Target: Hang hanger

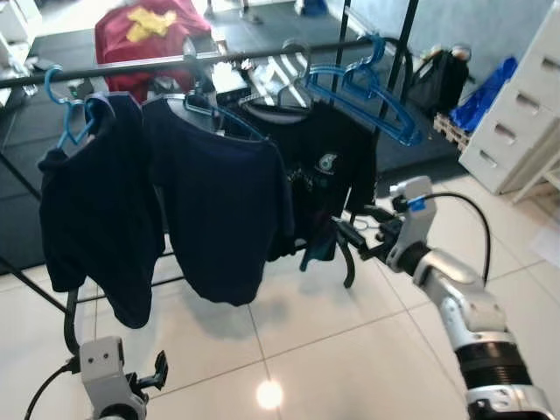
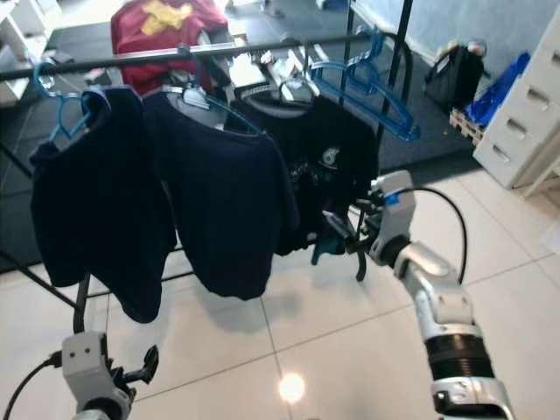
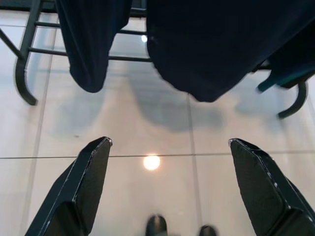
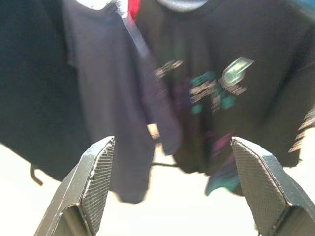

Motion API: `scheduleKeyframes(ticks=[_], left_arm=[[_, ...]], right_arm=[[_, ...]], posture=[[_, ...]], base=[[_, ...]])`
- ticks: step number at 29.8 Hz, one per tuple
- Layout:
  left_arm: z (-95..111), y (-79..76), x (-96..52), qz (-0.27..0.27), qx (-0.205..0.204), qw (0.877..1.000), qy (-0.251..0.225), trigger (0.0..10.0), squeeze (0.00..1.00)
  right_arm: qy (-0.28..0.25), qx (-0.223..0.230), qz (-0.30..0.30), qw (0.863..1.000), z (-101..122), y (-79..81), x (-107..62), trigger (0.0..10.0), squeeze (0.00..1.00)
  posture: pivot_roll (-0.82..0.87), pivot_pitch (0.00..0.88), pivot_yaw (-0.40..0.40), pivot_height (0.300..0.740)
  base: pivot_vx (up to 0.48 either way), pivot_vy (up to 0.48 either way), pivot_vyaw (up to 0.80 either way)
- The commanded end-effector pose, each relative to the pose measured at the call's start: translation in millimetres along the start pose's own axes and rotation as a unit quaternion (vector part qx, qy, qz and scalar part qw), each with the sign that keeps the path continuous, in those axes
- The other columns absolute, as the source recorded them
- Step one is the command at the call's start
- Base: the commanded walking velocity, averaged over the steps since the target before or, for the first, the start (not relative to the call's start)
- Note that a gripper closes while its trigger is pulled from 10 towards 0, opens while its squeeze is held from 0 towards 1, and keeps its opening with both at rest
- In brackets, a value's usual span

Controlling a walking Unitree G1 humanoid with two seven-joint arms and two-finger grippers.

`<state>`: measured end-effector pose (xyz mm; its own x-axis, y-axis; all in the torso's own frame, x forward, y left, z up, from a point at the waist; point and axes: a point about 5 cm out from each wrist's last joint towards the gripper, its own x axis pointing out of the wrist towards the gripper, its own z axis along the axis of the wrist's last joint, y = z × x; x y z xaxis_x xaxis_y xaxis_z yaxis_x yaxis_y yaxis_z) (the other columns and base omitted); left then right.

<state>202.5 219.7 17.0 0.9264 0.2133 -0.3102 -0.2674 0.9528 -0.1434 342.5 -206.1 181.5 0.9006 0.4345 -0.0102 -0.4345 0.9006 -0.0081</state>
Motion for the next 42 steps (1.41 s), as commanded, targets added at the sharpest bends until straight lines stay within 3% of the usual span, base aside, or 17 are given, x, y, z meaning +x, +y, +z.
scheduleKeyframes(ticks=[1,8,13,25,42], left_arm=[[-9.2,7.2,-5.5,0.012,0.001,1.0,0.02,10.0,0.0],[-7.1,7.0,-2.9,0.015,-0.003,1.0,0.012,10.0,0.0],[-3.7,6.0,-1.3,0.007,0.004,1.0,0.001,10.0,0.0],[-2.7,3.2,-1.8,-0.006,0.007,1.0,-0.004,10.0,0.0],[-3.5,0.4,-2.5,-0.014,0.007,1.0,-0.006,10.0,0.0]], right_arm=[[-0.004,0.003,0.016,1.0,-0.8,9.0,4.3,10.0,0.0],[-0.012,-0.009,0.013,1.0,4.9,8.8,6.1,10.0,0.0],[-0.02,-0.017,0.006,1.0,8.5,9.1,8.2,10.0,0.0],[-0.037,-0.025,0.006,0.999,18.4,9.4,10.5,10.0,0.0],[-0.06,-0.035,0.065,0.995,34.7,18.0,10.0,10.0,0.0]], posture=[[-0.14,0.166,-0.033,0.74],[-0.14,0.163,-0.031,0.74],[-0.14,0.158,-0.034,0.74],[-0.15,0.155,-0.039,0.74],[-0.15,0.16,-0.041,0.74]], base=[[0.0,-0.458,0.73],[0.0,-0.245,0.74],[0.0,0.0,0.0],[0.329,0.0,0.0],[0.373,0.0,0.0]])
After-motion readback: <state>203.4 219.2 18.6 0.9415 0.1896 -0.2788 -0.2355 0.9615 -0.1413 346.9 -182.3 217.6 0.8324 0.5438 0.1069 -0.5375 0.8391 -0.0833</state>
